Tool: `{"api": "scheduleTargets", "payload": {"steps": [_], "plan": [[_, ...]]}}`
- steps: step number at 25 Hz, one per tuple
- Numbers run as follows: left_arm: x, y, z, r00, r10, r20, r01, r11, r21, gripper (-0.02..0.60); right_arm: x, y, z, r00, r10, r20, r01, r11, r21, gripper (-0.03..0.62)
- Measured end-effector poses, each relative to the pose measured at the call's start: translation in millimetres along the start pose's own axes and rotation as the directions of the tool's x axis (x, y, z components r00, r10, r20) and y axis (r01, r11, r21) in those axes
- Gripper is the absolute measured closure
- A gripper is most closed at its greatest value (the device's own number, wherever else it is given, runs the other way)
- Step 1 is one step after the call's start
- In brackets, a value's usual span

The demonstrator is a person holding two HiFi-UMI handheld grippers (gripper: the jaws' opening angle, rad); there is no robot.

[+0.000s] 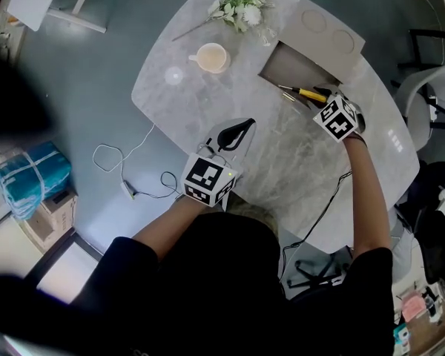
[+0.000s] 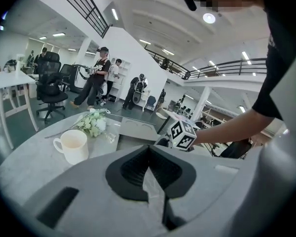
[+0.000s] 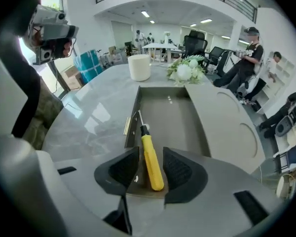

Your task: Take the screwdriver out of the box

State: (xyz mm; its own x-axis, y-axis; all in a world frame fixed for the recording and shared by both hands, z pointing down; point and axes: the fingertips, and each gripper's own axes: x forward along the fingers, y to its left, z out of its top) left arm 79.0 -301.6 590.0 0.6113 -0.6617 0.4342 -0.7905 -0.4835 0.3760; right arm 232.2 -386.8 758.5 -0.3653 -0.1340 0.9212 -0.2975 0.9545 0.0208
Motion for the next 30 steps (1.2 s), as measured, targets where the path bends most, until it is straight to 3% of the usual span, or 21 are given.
{"api": "scheduleTargets", "payload": {"steps": [4,13,19,24,27,30], "plan": [[-2,5,-5,1.0,0.01,-0.006,-0.01,1.0,0.0,0.569,16,5,-9,0.995,0.046,-0.083,-0.053,0.994,-0.092,0.476],[-18,9,-6,0.999,0.039,0.017,-0.039,0.999,-0.013,0.569,27,9,-16,0.986,0.049,-0.16,-0.074,0.986,-0.151,0.508],[-37,11,-4,0.999,0.036,0.041,-0.035,0.999,-0.008,0.569,16,8,-12,0.986,-0.056,-0.158,0.026,0.982,-0.189,0.511],[-63,3,4,0.998,-0.011,0.057,0.009,1.0,0.026,0.569,-31,14,17,0.986,-0.166,-0.029,0.167,0.986,0.019,0.513],[-82,-5,14,0.996,-0.041,0.077,0.037,0.998,0.059,0.569,-67,28,34,0.973,-0.224,0.055,0.212,0.963,0.168,0.512],[-106,-9,29,0.991,-0.063,0.116,0.053,0.995,0.083,0.569,-105,53,53,0.951,-0.285,0.118,0.25,0.937,0.242,0.511]]}}
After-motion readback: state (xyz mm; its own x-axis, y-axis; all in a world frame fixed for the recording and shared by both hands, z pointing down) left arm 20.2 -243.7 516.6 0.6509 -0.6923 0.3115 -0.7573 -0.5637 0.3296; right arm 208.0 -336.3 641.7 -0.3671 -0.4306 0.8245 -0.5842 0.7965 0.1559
